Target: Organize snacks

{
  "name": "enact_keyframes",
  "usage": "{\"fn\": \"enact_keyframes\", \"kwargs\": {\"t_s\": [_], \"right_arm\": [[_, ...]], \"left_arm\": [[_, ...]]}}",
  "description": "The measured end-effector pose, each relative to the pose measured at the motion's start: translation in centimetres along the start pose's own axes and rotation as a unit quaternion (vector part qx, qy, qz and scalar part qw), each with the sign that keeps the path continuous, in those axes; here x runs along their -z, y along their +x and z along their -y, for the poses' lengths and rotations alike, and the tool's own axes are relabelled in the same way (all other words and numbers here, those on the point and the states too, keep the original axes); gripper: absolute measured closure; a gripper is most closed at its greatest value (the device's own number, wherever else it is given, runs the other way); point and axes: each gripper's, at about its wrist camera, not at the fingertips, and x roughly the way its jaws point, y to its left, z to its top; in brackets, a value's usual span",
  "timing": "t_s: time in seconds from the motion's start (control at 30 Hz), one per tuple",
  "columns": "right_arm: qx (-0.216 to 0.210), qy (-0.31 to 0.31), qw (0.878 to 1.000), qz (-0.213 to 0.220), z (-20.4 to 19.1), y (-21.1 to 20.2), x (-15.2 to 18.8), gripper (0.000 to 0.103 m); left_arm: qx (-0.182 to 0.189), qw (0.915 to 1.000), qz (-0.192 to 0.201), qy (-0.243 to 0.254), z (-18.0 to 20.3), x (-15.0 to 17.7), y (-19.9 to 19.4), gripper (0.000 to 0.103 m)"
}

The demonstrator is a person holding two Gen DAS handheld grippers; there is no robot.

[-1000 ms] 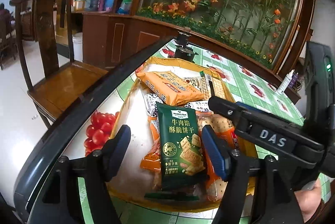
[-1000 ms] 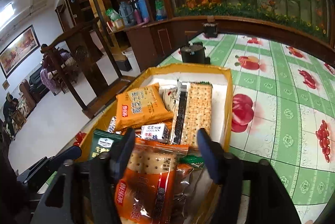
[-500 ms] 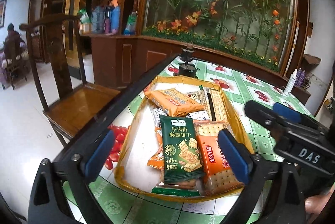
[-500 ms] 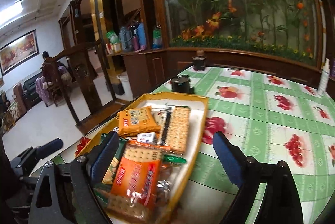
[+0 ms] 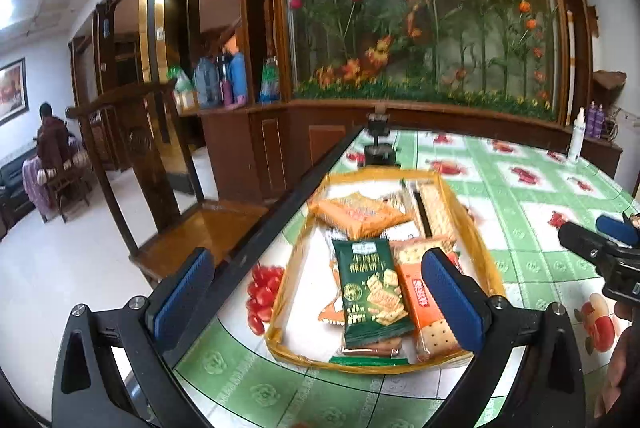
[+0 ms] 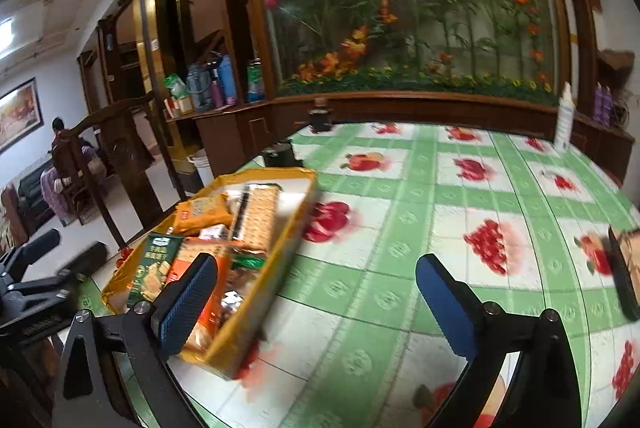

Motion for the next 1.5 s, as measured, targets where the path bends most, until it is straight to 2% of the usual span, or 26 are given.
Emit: {"fn": "enact_keyframes", "kwargs": {"t_s": [0.07,0.2,0.3,0.53,0.83,1.5], "right_arm": [[-0.008,0.012,1.0,-0.011,0.4,0.1,0.2,0.002],[-0.019,0.005,1.0,-0.022,-0.1,0.4,0.4,0.002],[-0.014,-0.017,1.0,-0.016,-1.1,0.2,0.6,0.002],[-0.013,-0.037,0.999,-0.016,-1.9,0.4,0.8,0.002],[-0.012,-0.038,0.999,-0.019,-2.1,0.6,0.9,0.002],[-0.01,-0.04,0.999,-0.021,-2.0,0.7,1.0,0.002]], "left_arm": [[-0.017,0.9997,0.015,0.002,0.1,-0.1,-0.4,0.0],[-0.053,0.9984,0.011,0.015,0.8,-0.2,0.0,0.0],[-0.062,0.9979,0.002,0.019,1.2,0.0,0.5,0.0],[-0.052,0.998,-0.032,0.011,1.1,0.5,1.6,0.0],[-0.049,0.9973,-0.054,0.0,0.6,0.8,2.5,0.0],[-0.055,0.9964,-0.064,0.0,0.4,1.1,3.1,0.0]]}}
